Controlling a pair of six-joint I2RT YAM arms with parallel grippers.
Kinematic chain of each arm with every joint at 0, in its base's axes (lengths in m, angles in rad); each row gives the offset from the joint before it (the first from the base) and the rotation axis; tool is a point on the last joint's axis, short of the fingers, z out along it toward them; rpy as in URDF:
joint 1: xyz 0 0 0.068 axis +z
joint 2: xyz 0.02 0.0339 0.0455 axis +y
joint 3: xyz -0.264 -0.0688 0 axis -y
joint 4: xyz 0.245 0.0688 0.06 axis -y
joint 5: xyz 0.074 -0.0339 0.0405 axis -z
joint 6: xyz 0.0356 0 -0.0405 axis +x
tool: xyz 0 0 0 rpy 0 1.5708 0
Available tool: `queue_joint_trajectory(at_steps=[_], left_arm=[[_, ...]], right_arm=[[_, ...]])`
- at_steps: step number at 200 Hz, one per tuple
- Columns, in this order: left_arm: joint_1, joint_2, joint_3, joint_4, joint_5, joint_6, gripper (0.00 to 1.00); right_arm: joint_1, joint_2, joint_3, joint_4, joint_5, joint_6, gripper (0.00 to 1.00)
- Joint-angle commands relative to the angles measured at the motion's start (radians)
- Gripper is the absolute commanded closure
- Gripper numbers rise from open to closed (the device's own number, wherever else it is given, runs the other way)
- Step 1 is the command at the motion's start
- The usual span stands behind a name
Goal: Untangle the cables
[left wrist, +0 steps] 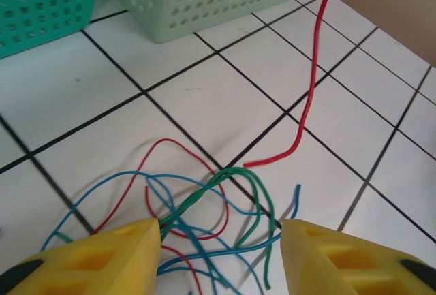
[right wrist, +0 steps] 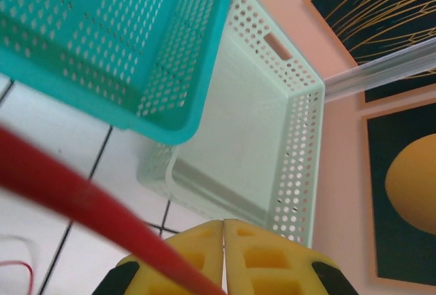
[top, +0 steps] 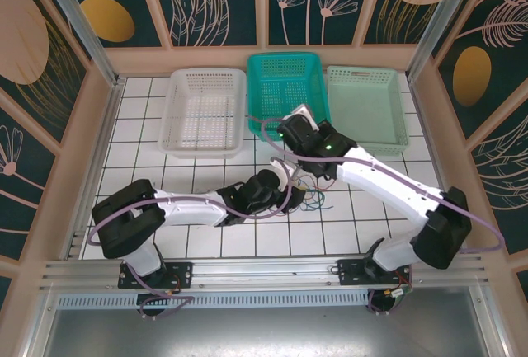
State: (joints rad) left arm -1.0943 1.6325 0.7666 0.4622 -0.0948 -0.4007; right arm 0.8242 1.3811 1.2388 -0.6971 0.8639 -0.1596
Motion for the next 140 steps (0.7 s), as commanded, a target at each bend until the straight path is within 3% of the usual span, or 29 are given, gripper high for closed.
queue_joint_trajectory(at_steps=[1, 37, 70, 96, 140], left_arm=[[-0.004, -0.073, -0.057, 0.077, -0.078, -0.004, 0.49], [-0.004, -0.186, -0.161, 0.135, -0.208, -0.008, 0.41], [-0.003, -0.293, -0.244, 0.177, -0.316, -0.016, 0.33], [-0.004, -0.370, -0.307, 0.200, -0.416, -0.024, 0.25], [-0.002, -0.433, -0.342, 0.136, -0.492, -0.035, 0.20]], right_arm=[[-0.076, -0.120, 0.002, 0.101, -0.136, 0.010, 1.00], [-0.253, -0.253, -0.051, 0.259, -0.510, 0.053, 1.00], [-0.466, -0.258, -0.023, 0.365, -0.836, 0.171, 1.00], [-0.515, -0.169, 0.037, 0.420, -0.897, 0.197, 1.00], [-0.561, 0.148, 0.243, 0.440, -0.961, 0.234, 1.00]])
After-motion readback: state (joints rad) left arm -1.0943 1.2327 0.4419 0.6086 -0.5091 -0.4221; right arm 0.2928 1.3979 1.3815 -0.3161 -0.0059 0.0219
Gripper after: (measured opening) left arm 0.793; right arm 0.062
